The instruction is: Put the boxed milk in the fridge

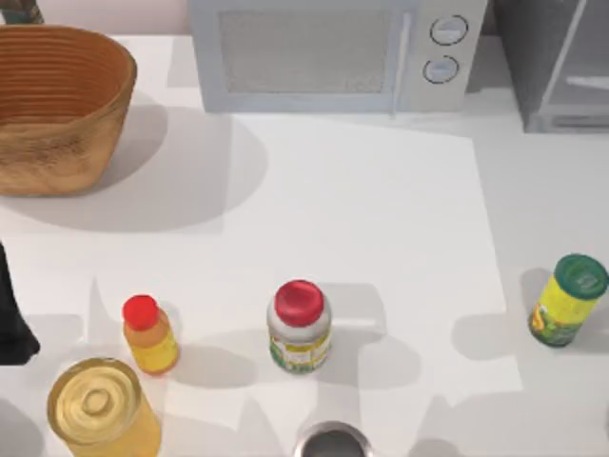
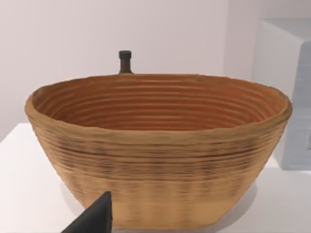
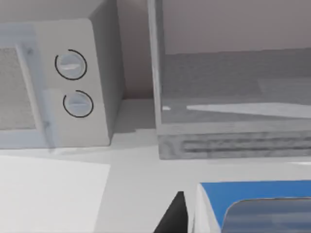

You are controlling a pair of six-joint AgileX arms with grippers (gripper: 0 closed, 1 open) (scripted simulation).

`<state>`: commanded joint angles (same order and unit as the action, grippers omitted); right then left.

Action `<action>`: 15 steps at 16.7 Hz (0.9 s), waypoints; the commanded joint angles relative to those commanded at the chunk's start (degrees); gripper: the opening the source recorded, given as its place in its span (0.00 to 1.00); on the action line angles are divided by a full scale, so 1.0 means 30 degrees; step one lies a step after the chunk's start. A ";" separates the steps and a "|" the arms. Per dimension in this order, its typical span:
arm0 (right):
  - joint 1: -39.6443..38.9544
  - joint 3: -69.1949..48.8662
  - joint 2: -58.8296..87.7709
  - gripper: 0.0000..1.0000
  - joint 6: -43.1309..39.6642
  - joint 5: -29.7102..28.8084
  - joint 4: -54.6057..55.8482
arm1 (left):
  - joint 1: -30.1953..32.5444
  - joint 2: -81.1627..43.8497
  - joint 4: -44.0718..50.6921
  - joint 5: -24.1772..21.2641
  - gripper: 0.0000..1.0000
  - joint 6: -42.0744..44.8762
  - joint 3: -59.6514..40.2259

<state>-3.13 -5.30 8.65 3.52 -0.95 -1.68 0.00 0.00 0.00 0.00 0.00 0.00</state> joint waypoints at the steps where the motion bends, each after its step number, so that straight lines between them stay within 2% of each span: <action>1: 0.0354 0.0659 -0.0982 0.00 -0.0374 0.0120 0.0184 | 0.0000 0.0000 0.0000 0.0000 1.00 0.0000 0.0000; 4: 0.0983 0.1683 -0.2711 0.00 -0.1096 0.0306 0.0527 | 0.0000 0.0000 0.0000 0.0000 1.00 0.0000 0.0000; 10: 0.0981 0.1743 -0.2800 0.00 -0.1122 0.0305 0.0533 | 0.0000 0.0000 0.0000 0.0000 1.00 0.0000 0.0000; 15: 0.1573 0.0448 0.0180 0.00 -0.1273 0.0683 0.2227 | 0.0000 0.0000 0.0000 0.0000 1.00 0.0000 0.0000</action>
<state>1.59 -3.95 9.19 -0.30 1.10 5.00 0.00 0.00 0.00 0.00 0.00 0.00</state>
